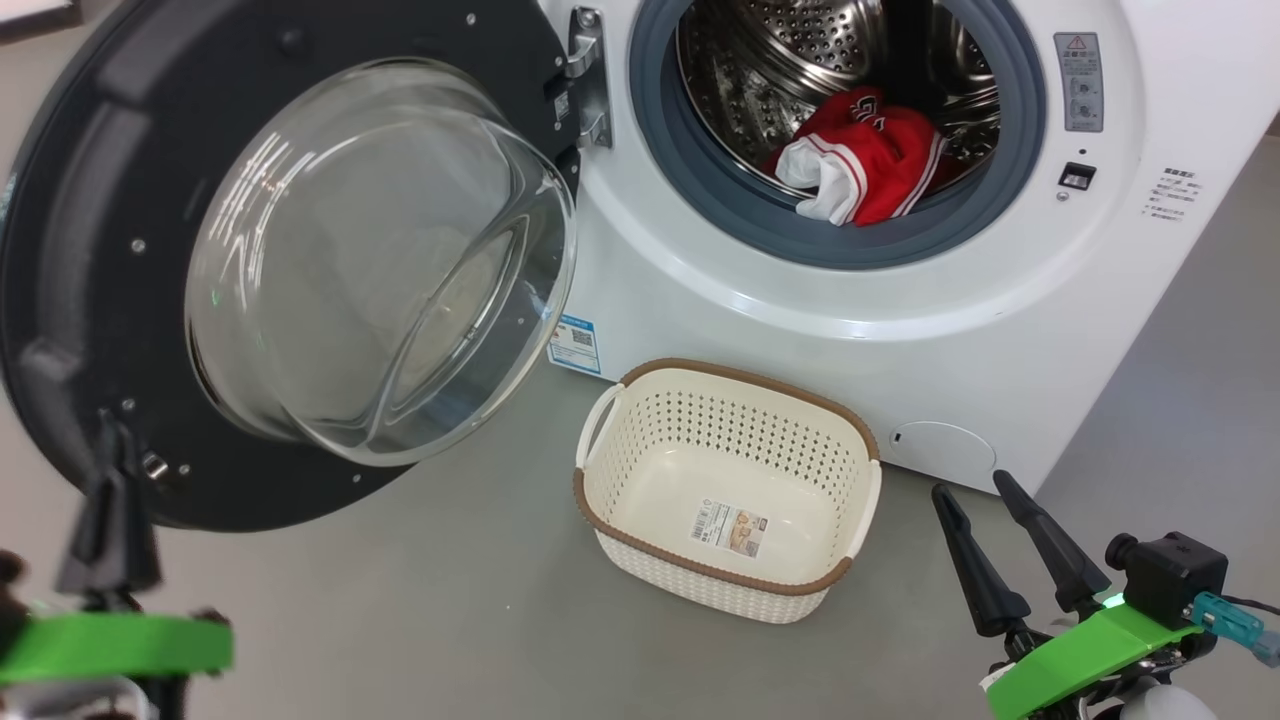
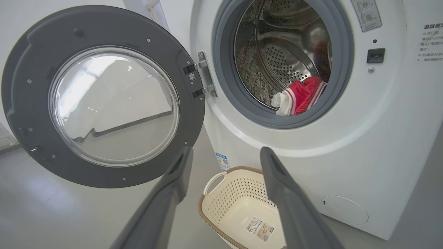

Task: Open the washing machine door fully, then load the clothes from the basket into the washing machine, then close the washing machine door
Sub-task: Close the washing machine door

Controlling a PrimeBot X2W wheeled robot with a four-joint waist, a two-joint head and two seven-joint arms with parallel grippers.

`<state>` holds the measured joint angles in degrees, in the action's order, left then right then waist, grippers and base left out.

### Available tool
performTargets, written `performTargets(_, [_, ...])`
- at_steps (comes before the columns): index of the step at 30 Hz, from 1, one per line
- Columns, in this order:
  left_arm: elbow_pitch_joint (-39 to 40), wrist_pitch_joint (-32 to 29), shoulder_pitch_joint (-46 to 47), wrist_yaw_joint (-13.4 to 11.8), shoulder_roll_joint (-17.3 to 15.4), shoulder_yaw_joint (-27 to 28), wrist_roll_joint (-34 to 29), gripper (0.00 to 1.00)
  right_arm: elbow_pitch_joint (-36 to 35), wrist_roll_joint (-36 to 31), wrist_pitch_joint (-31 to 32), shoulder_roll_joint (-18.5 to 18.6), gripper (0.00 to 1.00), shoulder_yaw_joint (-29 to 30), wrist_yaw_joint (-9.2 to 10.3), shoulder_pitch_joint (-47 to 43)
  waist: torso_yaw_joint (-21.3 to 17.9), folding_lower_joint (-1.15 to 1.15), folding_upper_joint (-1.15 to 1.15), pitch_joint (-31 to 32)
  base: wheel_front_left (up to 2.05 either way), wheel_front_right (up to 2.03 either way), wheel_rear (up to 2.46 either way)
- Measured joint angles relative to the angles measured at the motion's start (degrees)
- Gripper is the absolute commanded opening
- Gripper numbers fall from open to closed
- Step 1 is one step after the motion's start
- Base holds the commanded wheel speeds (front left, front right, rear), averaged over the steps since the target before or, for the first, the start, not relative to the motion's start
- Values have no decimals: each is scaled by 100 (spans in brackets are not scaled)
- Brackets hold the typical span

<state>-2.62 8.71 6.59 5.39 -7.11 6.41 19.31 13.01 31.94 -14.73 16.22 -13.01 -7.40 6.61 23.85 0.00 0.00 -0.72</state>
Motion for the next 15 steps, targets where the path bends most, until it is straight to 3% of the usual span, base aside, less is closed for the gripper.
performTargets(9, [353,-862,833,99,-388,445,1230,0,-9,0,0,0,100,13,0,-60,104,0,0,-60,0,0,0])
performTargets(15, [-74,-1642,1649,-16,-561,1124,2412,0,-16,0,0,0,100,13,0,-60,78,0,0,-100,0,0,0])
